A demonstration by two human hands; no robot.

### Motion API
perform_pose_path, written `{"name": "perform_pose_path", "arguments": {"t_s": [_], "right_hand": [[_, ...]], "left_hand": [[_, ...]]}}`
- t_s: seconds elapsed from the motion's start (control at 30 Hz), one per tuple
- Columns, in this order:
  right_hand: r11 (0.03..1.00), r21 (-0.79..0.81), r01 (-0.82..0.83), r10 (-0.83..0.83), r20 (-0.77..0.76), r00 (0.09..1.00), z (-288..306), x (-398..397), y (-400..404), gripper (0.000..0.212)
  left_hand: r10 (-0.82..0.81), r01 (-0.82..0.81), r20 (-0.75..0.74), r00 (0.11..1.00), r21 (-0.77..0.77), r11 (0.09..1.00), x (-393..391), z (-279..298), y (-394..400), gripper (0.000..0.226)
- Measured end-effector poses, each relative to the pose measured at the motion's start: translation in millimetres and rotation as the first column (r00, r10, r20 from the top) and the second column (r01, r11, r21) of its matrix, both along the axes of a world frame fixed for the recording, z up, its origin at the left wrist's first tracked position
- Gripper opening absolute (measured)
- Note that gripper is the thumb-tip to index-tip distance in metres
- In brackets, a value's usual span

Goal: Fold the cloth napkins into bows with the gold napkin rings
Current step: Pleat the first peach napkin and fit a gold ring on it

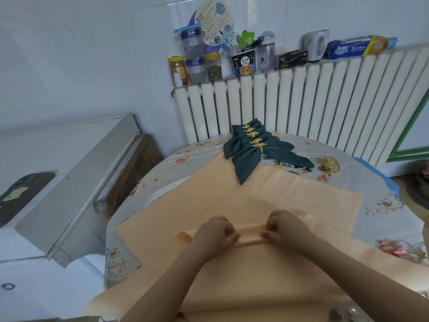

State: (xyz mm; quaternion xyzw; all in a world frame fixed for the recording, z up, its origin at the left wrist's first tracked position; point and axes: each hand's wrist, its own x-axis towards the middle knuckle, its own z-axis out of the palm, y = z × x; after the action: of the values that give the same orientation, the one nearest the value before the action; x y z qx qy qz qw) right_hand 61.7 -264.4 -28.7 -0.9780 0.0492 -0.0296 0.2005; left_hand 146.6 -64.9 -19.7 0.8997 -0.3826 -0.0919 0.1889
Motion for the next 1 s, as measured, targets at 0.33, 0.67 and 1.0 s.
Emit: {"name": "perform_pose_path", "arguments": {"t_s": [0.33, 0.67, 1.0], "right_hand": [[0.977, -0.192, 0.089, -0.097, -0.029, 0.995, 4.7, 1.9, 9.3, 0.032], [0.998, -0.047, -0.046, 0.051, 0.118, 0.992, 7.1, -27.5, 7.1, 0.014], [0.991, 0.021, -0.13, 0.13, 0.014, 0.991, 4.5, -53.0, 4.8, 0.034]], "left_hand": [[0.173, -0.157, -0.057, 0.983, 0.224, 0.962, 5.5, 11.6, -14.0, 0.042], [0.039, -0.046, 0.163, 0.986, 0.037, 0.998, -26.6, 8.9, 9.5, 0.018], [0.004, -0.001, -0.051, 0.999, 0.056, 0.998, -39.9, 5.0, 29.1, 0.034]]}}
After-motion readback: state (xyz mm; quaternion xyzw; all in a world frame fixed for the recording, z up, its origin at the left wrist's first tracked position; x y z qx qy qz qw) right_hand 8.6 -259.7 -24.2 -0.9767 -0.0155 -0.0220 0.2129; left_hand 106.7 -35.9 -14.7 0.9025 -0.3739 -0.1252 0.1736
